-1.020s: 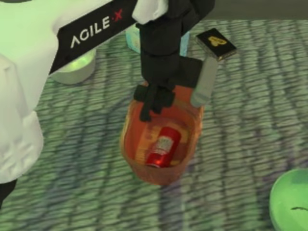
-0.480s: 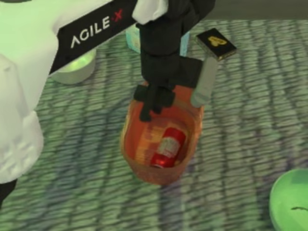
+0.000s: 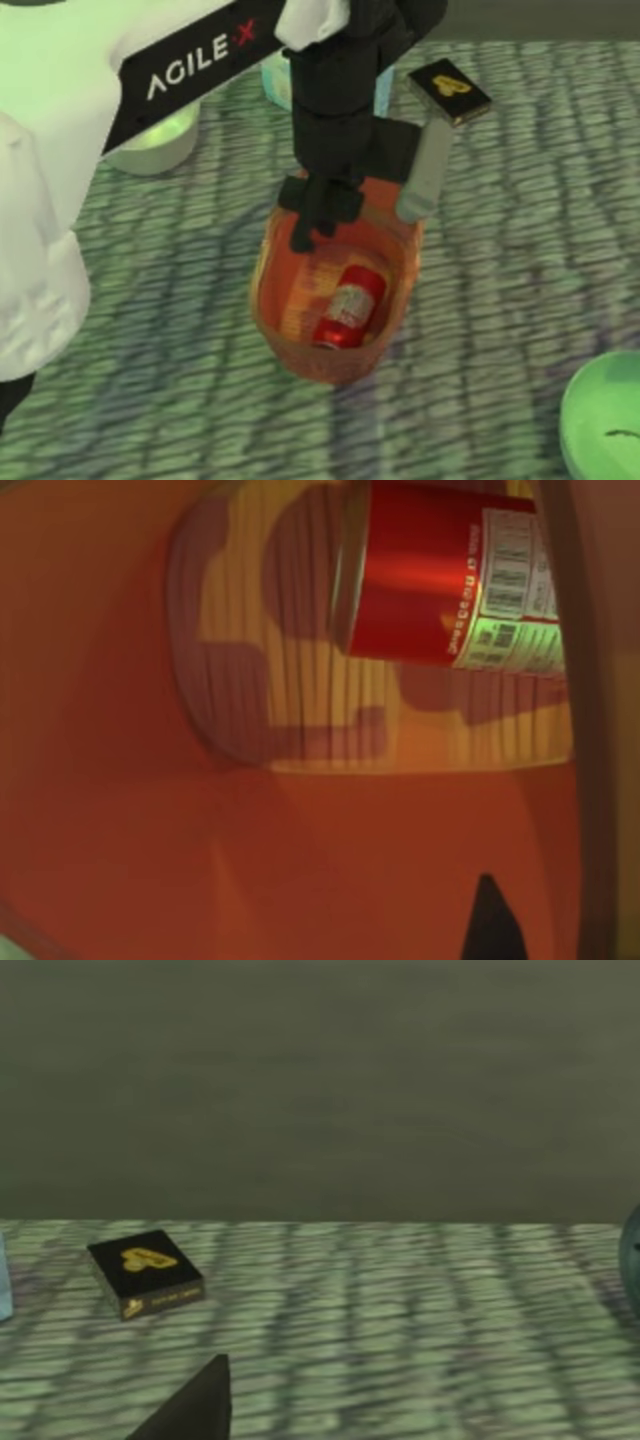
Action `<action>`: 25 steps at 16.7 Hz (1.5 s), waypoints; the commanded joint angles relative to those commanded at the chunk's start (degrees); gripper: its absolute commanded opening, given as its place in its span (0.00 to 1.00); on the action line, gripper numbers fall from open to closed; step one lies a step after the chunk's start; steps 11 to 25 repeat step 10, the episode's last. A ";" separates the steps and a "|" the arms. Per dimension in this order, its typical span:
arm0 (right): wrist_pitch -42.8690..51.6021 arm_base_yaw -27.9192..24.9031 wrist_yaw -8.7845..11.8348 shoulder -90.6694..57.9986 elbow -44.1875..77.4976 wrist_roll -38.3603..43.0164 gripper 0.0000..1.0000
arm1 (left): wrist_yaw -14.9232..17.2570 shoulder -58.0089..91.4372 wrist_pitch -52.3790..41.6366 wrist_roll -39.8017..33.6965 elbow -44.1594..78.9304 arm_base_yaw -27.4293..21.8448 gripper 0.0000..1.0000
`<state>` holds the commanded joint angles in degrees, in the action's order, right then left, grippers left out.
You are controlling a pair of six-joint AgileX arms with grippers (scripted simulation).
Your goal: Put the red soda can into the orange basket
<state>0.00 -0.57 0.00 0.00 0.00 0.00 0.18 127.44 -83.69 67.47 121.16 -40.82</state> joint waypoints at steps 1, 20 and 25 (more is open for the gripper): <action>0.00 0.00 0.00 0.00 0.00 0.00 1.00 | -0.01 0.05 0.00 0.06 -0.03 0.06 0.00; 0.00 0.00 0.00 0.00 0.00 0.00 1.00 | -0.02 -0.17 -11.50 2.07 11.25 3.21 0.00; 0.00 0.00 0.00 0.00 0.00 0.00 1.00 | -0.02 -0.17 -11.50 2.07 11.25 3.21 0.00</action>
